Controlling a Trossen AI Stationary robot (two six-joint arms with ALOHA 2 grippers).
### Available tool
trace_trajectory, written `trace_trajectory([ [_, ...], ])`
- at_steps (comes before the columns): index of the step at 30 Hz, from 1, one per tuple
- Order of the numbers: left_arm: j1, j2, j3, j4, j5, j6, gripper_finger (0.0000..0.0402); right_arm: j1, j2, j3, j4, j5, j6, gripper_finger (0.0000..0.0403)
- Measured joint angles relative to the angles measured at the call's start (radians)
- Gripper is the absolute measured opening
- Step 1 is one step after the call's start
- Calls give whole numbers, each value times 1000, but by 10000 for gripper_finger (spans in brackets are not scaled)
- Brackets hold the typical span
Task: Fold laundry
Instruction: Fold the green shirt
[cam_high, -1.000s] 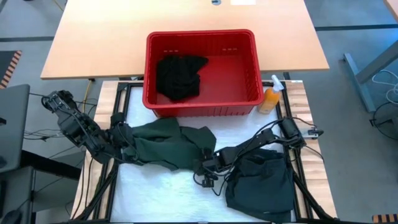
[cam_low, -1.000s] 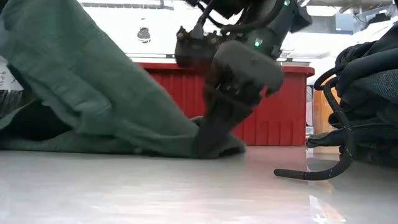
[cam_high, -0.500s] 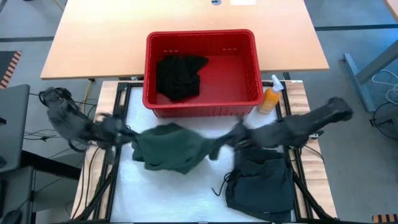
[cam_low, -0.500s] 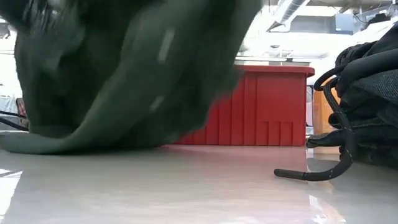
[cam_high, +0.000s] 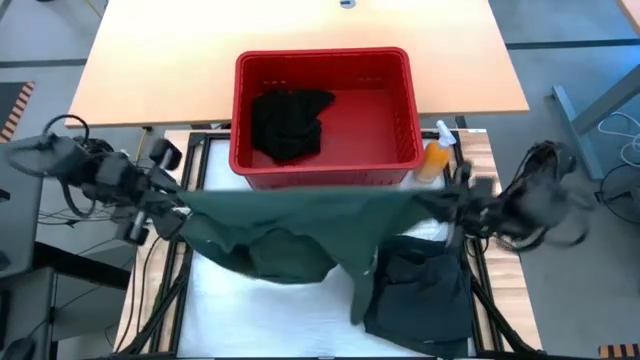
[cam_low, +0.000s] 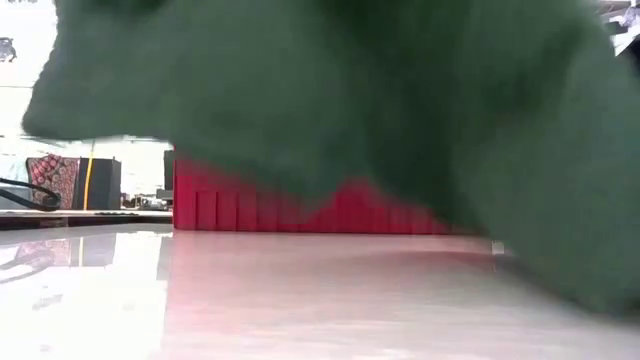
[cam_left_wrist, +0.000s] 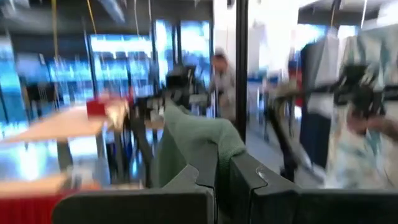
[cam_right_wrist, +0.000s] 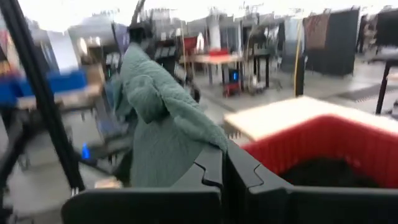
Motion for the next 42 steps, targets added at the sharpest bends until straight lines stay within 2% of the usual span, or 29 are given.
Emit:
trace_trajectory([
  [3,0,22,0,-161,-24,-118,0,-47,76,-1,-133,-5,166,19],
  [5,0,45,0,-264,-25,-217,0,-89,139,-1,-191,-50,263,19],
  [7,0,72,0,-358,9,-317,0,-132,209,-1,-198,-148,340,19],
  [10,0,112,0,-443,116,-433,0,-188,302,-2,-166,-356,417,19],
  [14,-1,147,-1,-478,195,-468,0,-288,391,-2,-139,-512,471,20],
  [18,0,117,0,-533,176,-492,0,-430,469,-2,-122,-670,480,20],
  [22,0,55,0,-714,61,-609,0,-530,584,-1,-2,-842,502,21],
  [27,0,6,0,-899,-37,-717,0,-632,716,-2,53,-878,534,27],
  [31,0,-6,0,-982,-50,-778,0,-690,763,-1,68,-963,578,58],
  [38,0,1,0,-1108,-43,-848,0,-682,714,-1,-6,-1069,538,135],
  [42,0,2,0,-1117,-26,-853,0,-661,656,0,-103,-1094,535,162],
])
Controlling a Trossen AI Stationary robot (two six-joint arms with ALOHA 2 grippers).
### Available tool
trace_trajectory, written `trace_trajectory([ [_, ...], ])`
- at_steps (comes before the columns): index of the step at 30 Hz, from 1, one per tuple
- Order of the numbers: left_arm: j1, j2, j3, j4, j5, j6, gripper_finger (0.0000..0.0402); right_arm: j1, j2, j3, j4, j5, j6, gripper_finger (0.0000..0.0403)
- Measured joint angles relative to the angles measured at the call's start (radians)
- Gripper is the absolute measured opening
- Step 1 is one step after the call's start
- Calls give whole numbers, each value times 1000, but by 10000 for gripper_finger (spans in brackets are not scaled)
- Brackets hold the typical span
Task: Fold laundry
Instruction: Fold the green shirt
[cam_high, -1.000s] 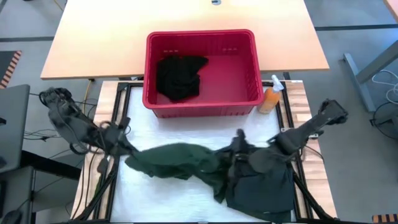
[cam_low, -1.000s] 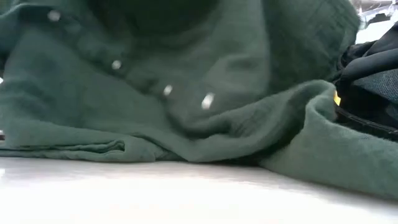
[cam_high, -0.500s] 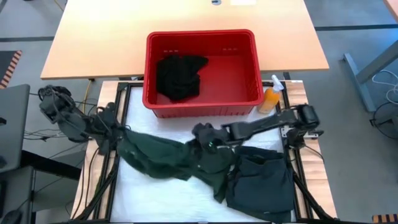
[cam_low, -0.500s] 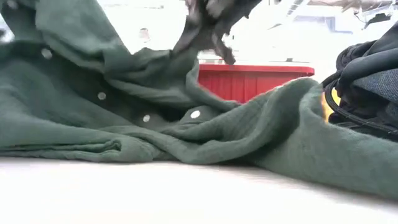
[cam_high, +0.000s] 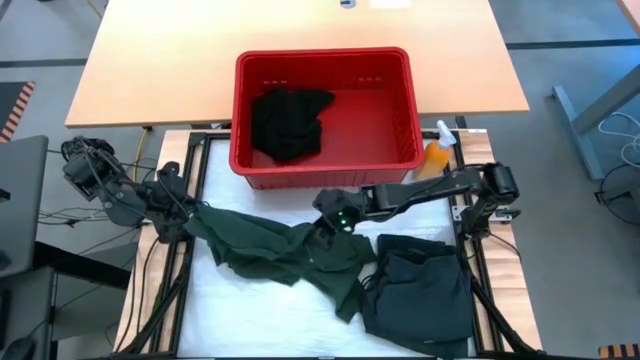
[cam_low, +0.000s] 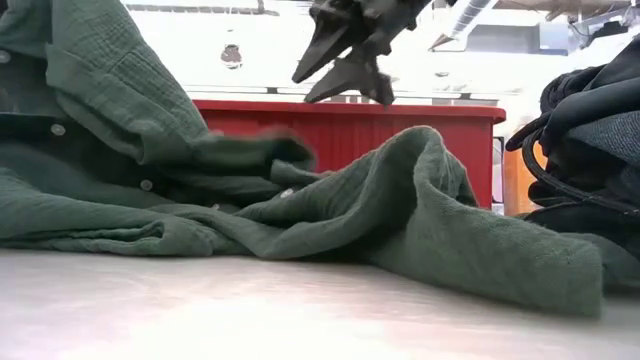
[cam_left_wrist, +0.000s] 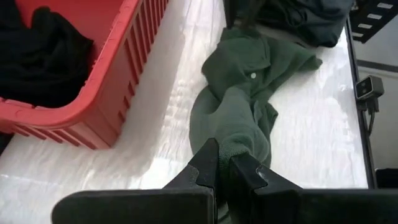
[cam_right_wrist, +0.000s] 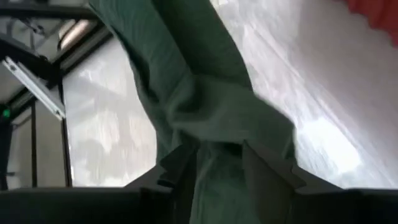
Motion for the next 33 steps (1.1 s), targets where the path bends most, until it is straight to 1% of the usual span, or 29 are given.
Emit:
trace_trajectory([
  [5,0,0,0,-16,0,0,0,89,-9,0,-53,17,-12,170],
  [9,0,0,-1,-16,1,0,0,186,46,0,-39,32,-119,169],
  [11,0,0,-1,-16,1,0,0,233,85,0,-41,77,-170,169],
  [16,0,0,-2,-10,0,22,0,308,178,0,-29,267,-244,169],
  [19,0,0,-2,-9,0,26,0,316,220,-1,-24,341,-229,169],
  [24,0,1,-2,-9,0,26,0,323,241,0,-18,433,-152,169],
  [30,0,1,-2,-9,4,22,0,329,221,0,-17,452,-150,169],
  [33,0,1,-2,-8,5,21,0,334,212,0,-18,491,-151,169],
])
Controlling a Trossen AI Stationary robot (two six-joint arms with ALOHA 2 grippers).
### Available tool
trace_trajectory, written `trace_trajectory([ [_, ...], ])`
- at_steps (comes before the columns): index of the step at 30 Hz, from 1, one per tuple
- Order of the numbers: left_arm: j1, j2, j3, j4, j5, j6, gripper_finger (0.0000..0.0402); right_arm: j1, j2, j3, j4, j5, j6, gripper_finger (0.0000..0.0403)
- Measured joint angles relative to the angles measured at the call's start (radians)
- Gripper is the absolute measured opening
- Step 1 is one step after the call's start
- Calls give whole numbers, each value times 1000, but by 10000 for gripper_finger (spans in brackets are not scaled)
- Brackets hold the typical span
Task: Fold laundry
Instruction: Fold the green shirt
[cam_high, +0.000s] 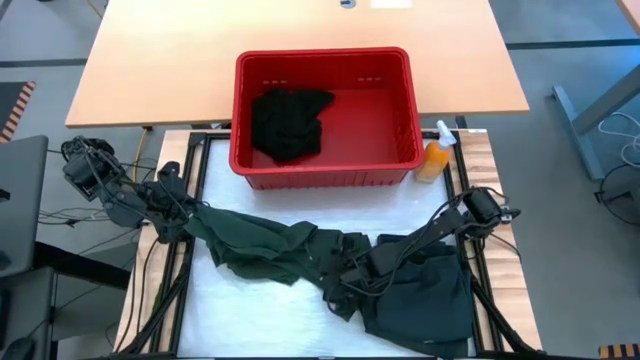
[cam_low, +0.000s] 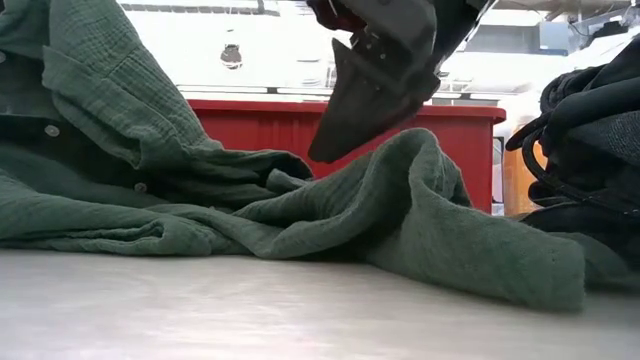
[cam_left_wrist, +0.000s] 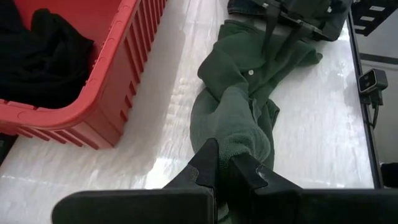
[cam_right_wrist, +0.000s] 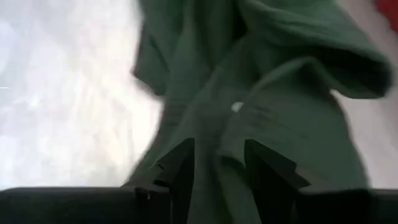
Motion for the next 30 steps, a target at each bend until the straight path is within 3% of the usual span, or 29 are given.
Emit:
trace_trajectory([
  [24,0,9,0,53,-14,40,0,-23,81,-1,22,3,-35,166],
  [27,0,15,0,53,-14,43,0,-21,77,-1,-4,17,-4,140],
  [30,0,21,0,53,-14,43,0,-25,58,-2,-52,24,19,80],
])
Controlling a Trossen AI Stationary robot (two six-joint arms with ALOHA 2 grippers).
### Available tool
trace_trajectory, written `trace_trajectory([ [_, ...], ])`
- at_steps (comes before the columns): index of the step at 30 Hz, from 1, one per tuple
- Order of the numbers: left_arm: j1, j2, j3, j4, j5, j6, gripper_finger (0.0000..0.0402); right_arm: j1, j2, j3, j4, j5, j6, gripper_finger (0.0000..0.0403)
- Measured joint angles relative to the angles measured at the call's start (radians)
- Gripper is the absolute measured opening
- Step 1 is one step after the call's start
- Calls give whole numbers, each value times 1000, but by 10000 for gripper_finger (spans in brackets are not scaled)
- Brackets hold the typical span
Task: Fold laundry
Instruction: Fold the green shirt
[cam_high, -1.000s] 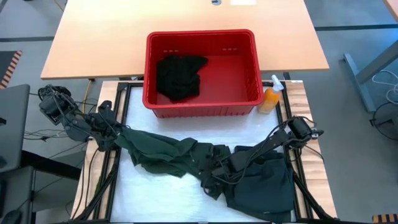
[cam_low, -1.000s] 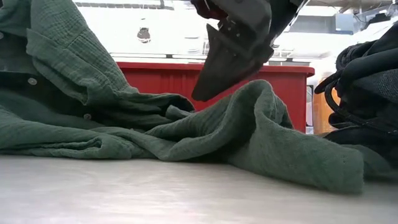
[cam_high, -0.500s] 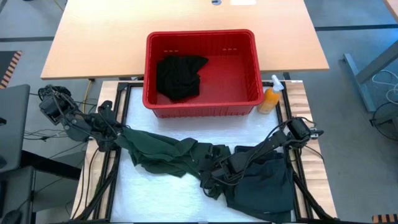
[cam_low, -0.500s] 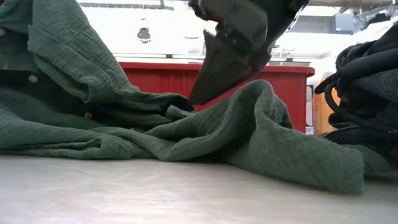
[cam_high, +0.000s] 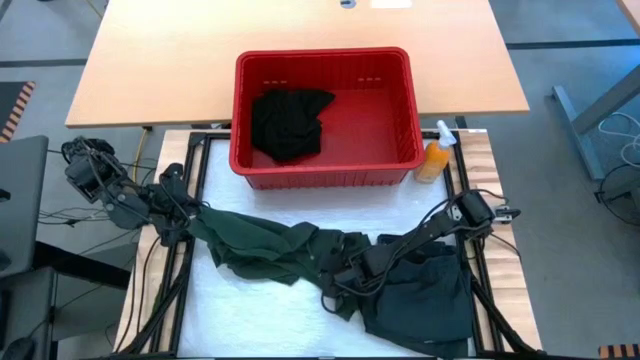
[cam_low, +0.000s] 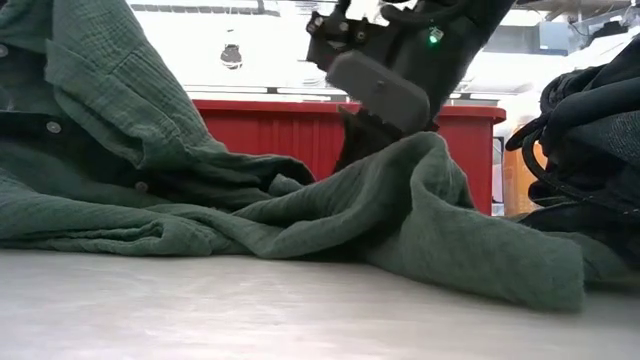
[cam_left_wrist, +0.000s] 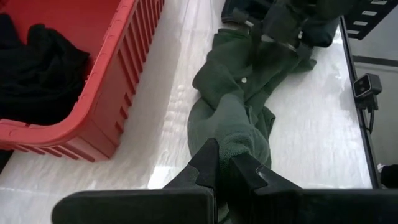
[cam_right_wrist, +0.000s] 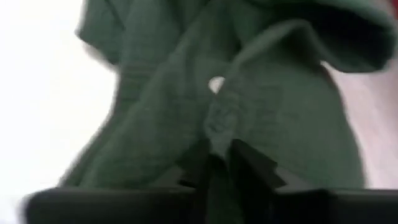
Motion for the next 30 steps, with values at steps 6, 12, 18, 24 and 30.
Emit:
trace_trajectory([
  [6,0,0,0,1,5,-1,0,-17,-82,1,-52,0,2,24],
  [12,0,-1,0,2,17,-19,0,-43,-229,2,-220,69,63,18],
  [18,0,0,0,0,18,-24,0,-127,-318,2,-344,228,176,18],
  [24,0,-1,0,-52,45,-74,0,-200,-291,2,-260,120,118,21],
  [30,0,0,0,-85,53,-110,0,-220,-225,2,-148,-86,188,22],
])
